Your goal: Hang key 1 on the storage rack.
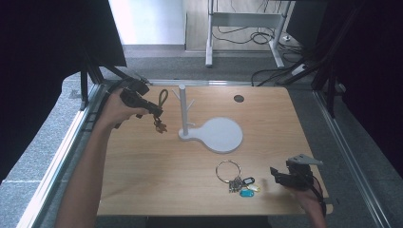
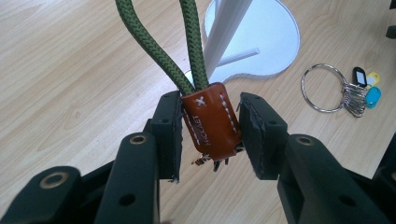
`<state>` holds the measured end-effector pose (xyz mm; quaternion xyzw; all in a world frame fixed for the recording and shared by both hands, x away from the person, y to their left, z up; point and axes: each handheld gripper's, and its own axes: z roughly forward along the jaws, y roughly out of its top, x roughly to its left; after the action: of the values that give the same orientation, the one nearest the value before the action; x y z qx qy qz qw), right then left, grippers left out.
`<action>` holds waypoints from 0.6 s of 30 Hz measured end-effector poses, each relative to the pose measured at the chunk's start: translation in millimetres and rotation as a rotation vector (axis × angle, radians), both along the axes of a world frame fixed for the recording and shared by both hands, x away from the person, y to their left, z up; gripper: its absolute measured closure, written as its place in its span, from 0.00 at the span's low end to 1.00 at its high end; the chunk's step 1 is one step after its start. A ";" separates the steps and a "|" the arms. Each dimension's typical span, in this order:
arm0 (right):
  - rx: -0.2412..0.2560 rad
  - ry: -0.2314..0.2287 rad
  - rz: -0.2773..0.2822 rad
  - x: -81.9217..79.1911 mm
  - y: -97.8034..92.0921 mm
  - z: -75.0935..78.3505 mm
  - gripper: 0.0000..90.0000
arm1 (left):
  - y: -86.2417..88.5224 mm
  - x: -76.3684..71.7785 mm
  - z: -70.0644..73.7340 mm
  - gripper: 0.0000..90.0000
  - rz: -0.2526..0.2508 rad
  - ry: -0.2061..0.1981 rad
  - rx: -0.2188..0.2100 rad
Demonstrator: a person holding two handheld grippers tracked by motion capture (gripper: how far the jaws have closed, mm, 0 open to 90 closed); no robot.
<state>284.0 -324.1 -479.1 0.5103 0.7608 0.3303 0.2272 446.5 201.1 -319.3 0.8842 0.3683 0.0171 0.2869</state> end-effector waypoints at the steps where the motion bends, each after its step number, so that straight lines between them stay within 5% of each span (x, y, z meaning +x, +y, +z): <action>1: 0.002 -0.001 -0.003 -0.2 -0.5 0.4 0.32 | 0.1 1.2 0.2 0.68 -0.001 0.001 -0.002; 18: 0.000 0.003 -0.003 0.0 -2.3 -0.2 0.32 | -1.2 19.6 4.4 0.68 -0.023 0.020 -0.020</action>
<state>284.0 -326.4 -479.3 0.5120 0.7604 0.3293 0.2262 466.2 200.0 -315.0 0.8857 0.3609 0.0013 0.2922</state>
